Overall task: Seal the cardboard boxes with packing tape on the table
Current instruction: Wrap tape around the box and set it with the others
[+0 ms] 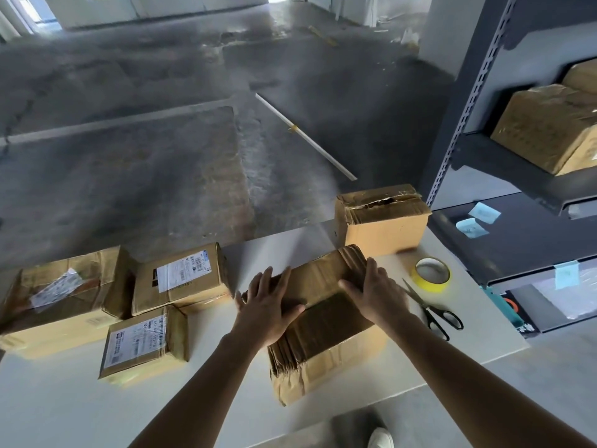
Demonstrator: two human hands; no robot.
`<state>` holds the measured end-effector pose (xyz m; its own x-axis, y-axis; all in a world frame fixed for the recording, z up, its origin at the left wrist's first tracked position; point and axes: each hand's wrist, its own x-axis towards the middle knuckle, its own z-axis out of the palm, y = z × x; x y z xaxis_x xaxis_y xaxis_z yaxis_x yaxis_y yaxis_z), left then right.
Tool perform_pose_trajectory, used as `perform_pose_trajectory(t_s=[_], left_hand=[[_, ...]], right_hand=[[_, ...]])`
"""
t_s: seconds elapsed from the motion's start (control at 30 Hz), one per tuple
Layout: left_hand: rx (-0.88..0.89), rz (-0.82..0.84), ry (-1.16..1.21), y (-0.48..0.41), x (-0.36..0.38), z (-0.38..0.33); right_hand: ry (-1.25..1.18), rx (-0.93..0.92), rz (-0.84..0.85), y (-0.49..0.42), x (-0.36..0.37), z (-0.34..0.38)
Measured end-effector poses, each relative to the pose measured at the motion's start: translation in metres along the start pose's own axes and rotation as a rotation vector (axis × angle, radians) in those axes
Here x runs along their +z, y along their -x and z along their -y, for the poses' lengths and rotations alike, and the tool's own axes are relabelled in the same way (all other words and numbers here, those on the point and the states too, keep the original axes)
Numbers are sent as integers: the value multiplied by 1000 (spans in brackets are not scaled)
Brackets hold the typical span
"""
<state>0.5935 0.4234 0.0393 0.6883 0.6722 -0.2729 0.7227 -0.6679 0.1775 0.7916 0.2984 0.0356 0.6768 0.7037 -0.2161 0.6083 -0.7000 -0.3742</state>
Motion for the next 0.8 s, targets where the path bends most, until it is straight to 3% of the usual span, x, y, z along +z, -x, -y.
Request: perform_pose_trajectory(t_s=[0.2, 0.43, 0.8], left_hand=[[12, -21, -14, 1, 1, -2], [11, -44, 9, 2, 2, 1], [25, -36, 31, 2, 0, 2]], right_hand=[[224, -11, 62, 9, 12, 32], [202, 16, 70, 4, 9, 34], [-44, 91, 30, -9, -7, -7]])
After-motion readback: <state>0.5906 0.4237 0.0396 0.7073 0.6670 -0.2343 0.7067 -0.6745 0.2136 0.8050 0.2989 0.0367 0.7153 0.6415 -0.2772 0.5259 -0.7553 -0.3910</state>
